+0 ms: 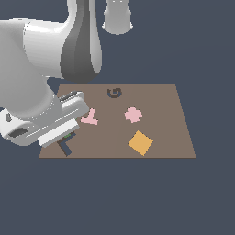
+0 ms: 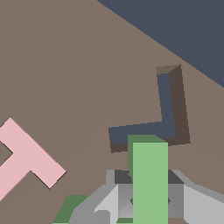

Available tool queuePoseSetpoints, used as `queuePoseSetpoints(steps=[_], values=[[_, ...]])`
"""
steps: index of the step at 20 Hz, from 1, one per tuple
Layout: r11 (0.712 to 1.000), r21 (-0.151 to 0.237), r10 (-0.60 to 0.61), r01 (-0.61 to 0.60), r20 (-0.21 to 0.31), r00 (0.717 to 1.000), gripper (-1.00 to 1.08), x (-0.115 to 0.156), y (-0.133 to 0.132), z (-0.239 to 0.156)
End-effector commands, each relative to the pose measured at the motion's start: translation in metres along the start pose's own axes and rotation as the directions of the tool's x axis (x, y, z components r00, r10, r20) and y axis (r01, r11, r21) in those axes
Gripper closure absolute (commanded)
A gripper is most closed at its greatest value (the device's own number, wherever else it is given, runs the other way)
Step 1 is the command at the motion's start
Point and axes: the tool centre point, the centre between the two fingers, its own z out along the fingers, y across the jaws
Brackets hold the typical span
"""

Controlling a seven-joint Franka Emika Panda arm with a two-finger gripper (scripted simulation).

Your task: Insert a designated object into the corresponding slot on a board.

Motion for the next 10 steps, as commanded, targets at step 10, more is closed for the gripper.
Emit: queuePoseSetpoints(steps=[10], values=[[0.995, 0.000, -0.096, 0.096, 0.000, 0.995, 1.08, 0.040, 0.022, -0.002]])
